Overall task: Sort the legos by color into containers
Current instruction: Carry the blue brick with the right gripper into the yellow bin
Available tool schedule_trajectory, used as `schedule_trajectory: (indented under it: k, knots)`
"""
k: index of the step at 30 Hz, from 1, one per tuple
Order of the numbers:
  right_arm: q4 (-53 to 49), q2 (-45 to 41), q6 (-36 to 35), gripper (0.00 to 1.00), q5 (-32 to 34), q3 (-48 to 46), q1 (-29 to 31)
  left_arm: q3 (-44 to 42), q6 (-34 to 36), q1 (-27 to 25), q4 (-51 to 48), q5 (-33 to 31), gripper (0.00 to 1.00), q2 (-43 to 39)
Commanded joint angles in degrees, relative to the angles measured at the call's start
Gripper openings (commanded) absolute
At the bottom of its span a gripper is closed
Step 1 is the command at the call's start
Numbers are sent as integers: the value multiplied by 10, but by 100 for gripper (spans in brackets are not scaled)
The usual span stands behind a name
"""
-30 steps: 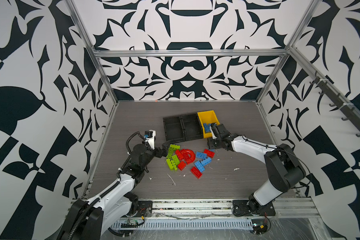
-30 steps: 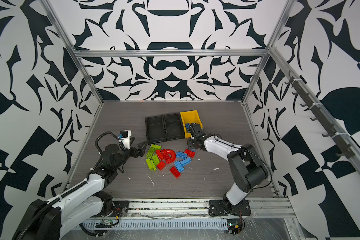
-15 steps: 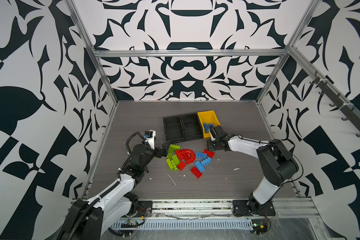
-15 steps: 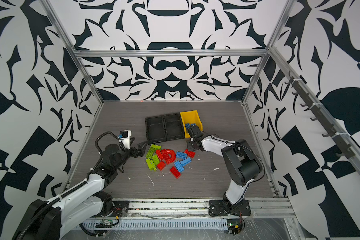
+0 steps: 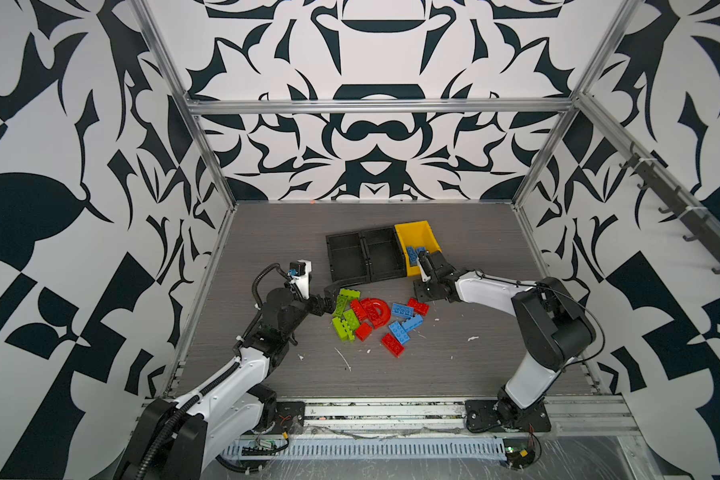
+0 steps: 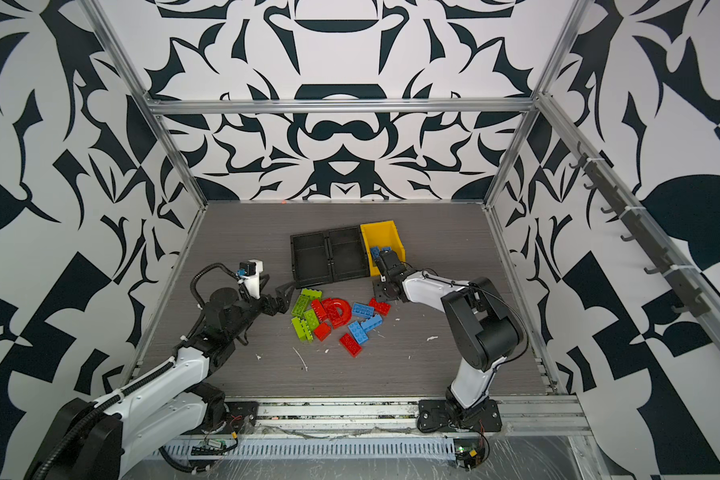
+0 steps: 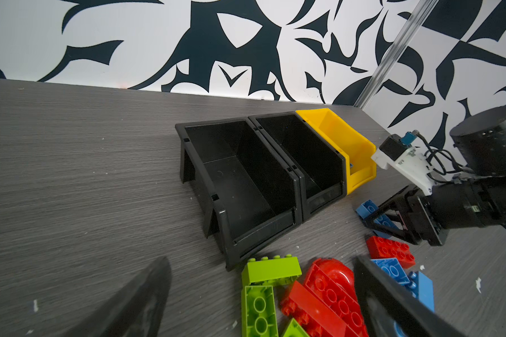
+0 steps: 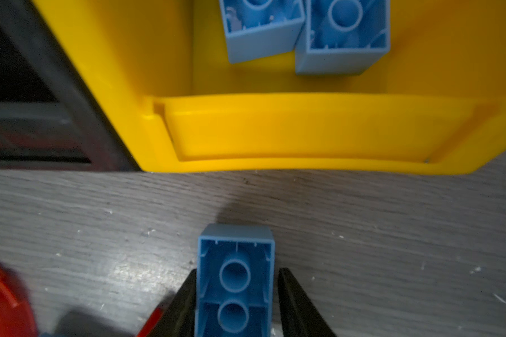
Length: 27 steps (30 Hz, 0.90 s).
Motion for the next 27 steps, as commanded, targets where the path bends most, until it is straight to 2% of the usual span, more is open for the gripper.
schedule_trajectory:
  k: [1, 8, 16, 19, 23, 27]
  knots:
    - [9, -9, 4, 44, 4, -9, 2, 6, 1, -1, 4, 0, 100, 1]
    - [21, -78, 18, 35, 15, -28, 2, 6, 3, -1, 3, -2, 100, 0]
    - [-43, -147, -10, 34, 41, 6, 0, 5, 2, -1, 4, -1, 100, 1]
    - [-59, -174, -22, 36, 3, 36, -14, 6, 2, -1, 4, -4, 100, 2]
    - [-83, -159, -59, 36, -6, 103, -27, 5, 0, -1, 5, -2, 100, 2]
    - [-80, -105, -74, 36, -27, 167, -49, 5, 1, -1, 5, 0, 100, 4]
